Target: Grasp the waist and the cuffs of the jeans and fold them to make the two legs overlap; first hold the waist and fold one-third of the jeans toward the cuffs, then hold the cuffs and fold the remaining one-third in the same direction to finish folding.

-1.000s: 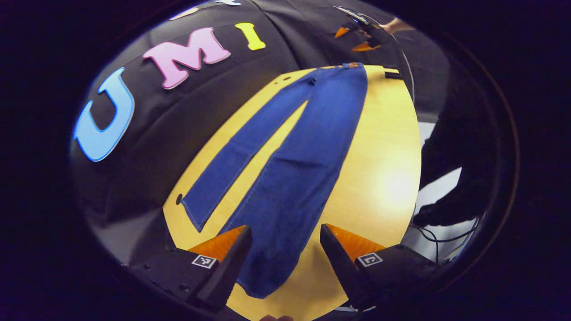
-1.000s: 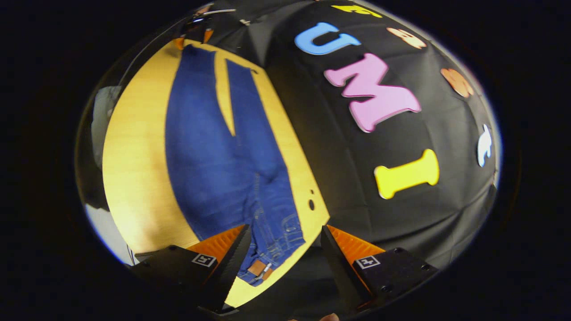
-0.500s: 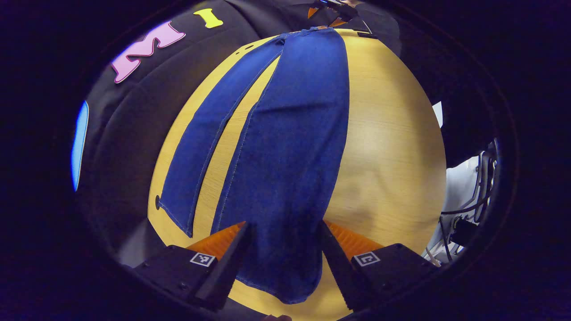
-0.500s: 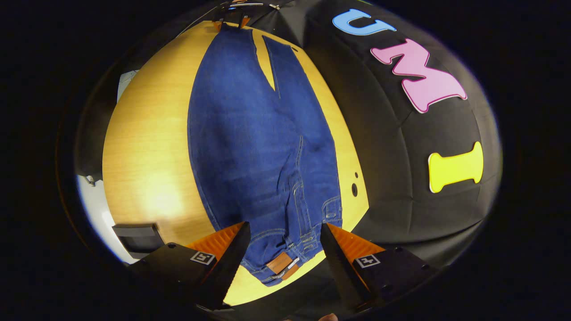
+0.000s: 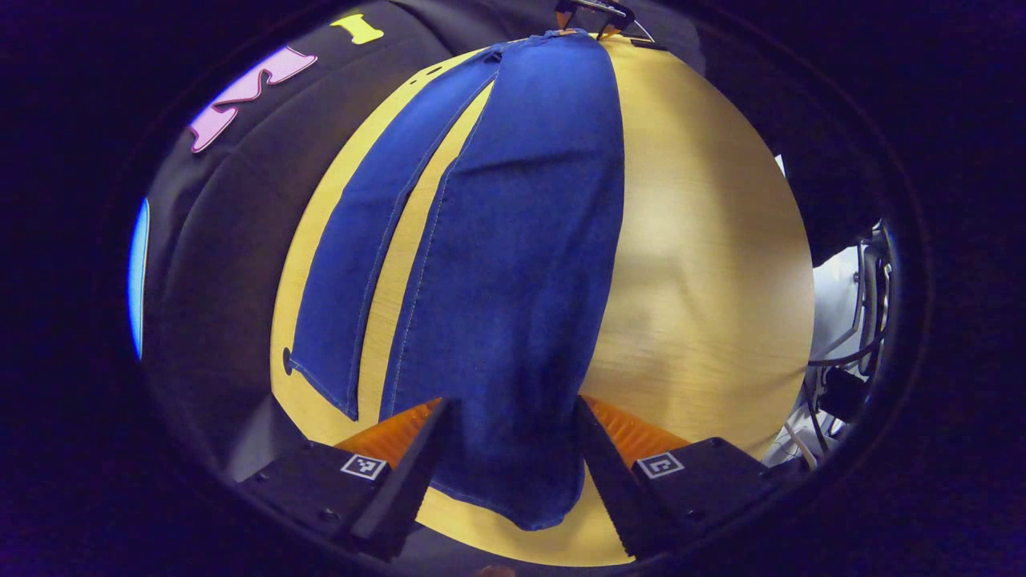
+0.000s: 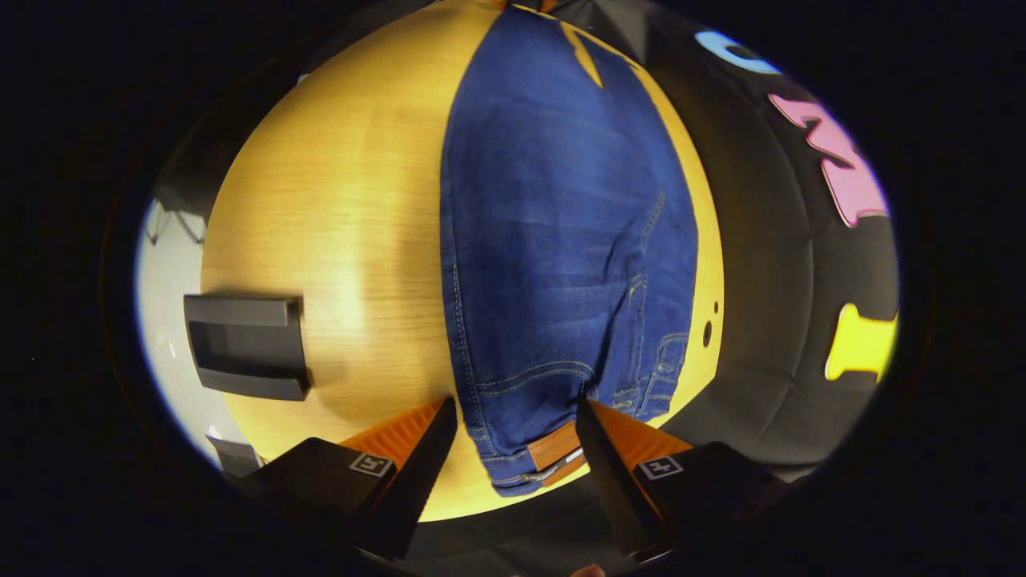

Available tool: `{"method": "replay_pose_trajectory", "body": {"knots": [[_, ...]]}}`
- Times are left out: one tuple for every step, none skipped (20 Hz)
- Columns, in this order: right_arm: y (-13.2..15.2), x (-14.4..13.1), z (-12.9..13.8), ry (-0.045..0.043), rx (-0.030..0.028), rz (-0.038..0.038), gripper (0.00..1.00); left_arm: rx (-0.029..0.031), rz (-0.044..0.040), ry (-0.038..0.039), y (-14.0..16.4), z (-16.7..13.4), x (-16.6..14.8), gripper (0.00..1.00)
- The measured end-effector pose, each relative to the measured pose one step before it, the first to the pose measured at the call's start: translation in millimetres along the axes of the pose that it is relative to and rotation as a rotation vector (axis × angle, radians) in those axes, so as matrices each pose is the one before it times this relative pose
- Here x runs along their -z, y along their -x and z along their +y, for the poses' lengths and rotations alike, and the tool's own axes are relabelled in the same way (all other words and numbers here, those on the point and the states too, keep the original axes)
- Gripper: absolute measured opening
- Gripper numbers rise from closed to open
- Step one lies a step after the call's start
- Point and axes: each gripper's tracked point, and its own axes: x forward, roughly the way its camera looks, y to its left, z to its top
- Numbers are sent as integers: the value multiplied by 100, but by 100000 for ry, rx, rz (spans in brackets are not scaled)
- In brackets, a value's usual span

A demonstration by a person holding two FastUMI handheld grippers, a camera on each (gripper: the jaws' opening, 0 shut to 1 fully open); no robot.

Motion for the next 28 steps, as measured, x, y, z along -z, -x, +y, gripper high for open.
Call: {"method": "replay_pose_trajectory", "body": {"knots": [[-276,-89,65,-795,-888,144,93,513,-1055,-706,-214,-119,-264,98],[-261,86,49,-2461,-1691,1020,92,923,1041,-523,-111,31,235,98],[-316,-103,-31,-2108,-1823,977,91,2936,950,-698,150,-231,-161,94],[-371,-121,205,-2066,-2377,1614,84,4040,1218,-1708,-126,-395,287,90],[-413,-305,143,-2,-1138,906,75,-1348,367,-3593,-161,210,10,72],[-236,-331,-272,1983,198,421,59,-3025,704,-4561,-298,506,103,54],[-282,-254,150,1132,-315,691,43,-3957,410,-4127,-401,521,-203,32],[43,-66,-16,-75,743,1040,30,-3762,18,-1476,-528,316,-335,24],[110,-43,-21,-1326,904,190,25,-983,-745,1476,-104,185,-309,14],[78,80,122,-3032,-527,706,17,-50,63,3791,-393,467,406,13],[-172,71,-39,-2157,1040,-400,17,1424,-7,5002,-206,-141,-71,10],[174,-44,-297,-1357,968,-218,8,1537,416,4075,110,112,248,8],[-89,-160,-81,-2203,842,326,7,1049,479,2324,56,-35,128,6],[168,260,162,-2347,551,313,5,657,529,948,90,126,-42,6],[128,-75,-183,-1871,1195,164,5,-243,177,-409,100,168,-126,6],[228,-50,-313,-1374,1802,-289,5,-617,-57,13,198,58,-101,6],[425,-152,-518,-1416,2968,-956,5,-1552,-603,690,346,208,-265,6],[600,-258,-771,-2697,3636,-1353,5,-1702,-1075,1822,427,510,-243,6],[679,-274,-910,-3263,4189,-1647,5,-2741,-1767,2636,553,797,-383,6],[704,-497,-1220,-2896,4553,-1769,5,-2483,-1634,3315,633,1028,-396,6],[769,-685,-1362,-2191,4705,-1919,5,-1695,-1705,4754,395,807,-427,6],[496,-873,-1611,-1340,4299,-2691,5,-2384,-853,4620,345,1042,-427,6],[260,-1058,-1813,-1804,4206,-2168,5,-2911,-524,3360,315,1112,-643,6],[142,-890,-1577,-2643,3246,-1794,5,-3188,-1242,2564,278,1243,-894,10],[-241,-781,-1569,-2613,3138,-2012,1,-3022,-1914,2388,508,1098,-1441,6],[-257,-1035,-1485,-2780,2735,-2090,0,-3189,-1862,3466,801,869,-1393,6],[-273,-666,-1209,-2801,2178,-1107,5,-3033,-1313,4856,439,1050,-1422,6],[-636,-718,-1181,-2148,2182,-1239,5,-3075,-604,5574,641,690,-1589,6]]}}
